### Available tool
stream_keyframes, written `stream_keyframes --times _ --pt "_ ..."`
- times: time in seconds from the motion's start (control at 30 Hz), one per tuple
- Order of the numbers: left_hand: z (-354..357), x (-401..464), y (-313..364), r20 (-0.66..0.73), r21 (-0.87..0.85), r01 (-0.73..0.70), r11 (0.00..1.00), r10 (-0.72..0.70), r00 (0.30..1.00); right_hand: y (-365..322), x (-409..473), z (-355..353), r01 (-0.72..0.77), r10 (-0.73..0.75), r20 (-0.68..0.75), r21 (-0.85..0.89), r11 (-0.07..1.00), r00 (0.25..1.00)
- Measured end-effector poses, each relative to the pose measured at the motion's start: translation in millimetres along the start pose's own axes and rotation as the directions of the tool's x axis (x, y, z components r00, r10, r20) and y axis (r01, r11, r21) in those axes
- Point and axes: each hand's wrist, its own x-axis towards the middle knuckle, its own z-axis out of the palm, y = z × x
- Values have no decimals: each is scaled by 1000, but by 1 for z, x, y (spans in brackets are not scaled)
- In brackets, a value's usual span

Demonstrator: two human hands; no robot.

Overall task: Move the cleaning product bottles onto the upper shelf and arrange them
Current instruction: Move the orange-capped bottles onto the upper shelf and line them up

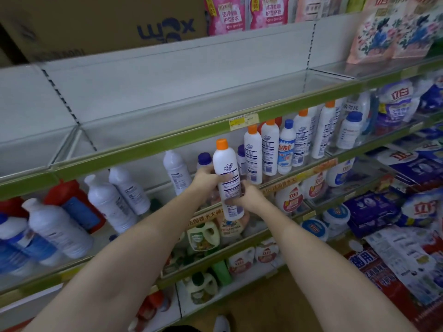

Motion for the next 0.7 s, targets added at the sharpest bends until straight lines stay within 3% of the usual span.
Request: stream_keyframes --times 0.17,0.43,0.53,0.7 --pt "-6 -23 -5 53 -46 3 999 -1 999 -7 -33 9 47 -50 70 47 998 996" --pt "-16 -59 -12 166 -57 -4 998 14 986 -18 -96 31 -25 24 5 115 993 1000" --pt "-35 -76 -18 219 6 -2 1000 1 976 -27 -119 58 -46 52 -43 137 990 998" --pt "-80 -97 -31 356 204 7 979 -81 931 -53 -161 110 -54 54 1 60 997 999"
